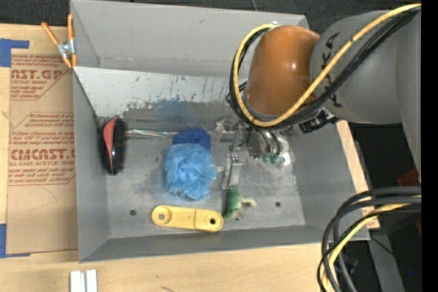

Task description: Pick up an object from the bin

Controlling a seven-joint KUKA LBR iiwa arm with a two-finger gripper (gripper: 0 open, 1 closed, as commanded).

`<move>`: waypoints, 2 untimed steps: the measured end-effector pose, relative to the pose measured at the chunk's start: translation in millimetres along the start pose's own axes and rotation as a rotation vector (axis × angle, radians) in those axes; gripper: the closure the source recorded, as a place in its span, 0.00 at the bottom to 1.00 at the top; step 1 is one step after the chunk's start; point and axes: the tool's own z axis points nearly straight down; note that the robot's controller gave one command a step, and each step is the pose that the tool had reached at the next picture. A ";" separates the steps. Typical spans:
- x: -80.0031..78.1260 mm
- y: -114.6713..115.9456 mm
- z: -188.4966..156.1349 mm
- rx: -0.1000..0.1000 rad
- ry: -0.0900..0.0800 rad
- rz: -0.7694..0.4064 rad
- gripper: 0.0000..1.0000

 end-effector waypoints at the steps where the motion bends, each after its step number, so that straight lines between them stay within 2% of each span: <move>1: -1.7 -0.1 -4.5 0.000 -0.008 0.000 0.00; 2: -27.7 29.0 30.6 0.000 -0.011 -0.020 0.00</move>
Offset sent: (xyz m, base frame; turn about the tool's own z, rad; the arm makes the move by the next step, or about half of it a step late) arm 0.0368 0.0445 -0.0530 -0.0325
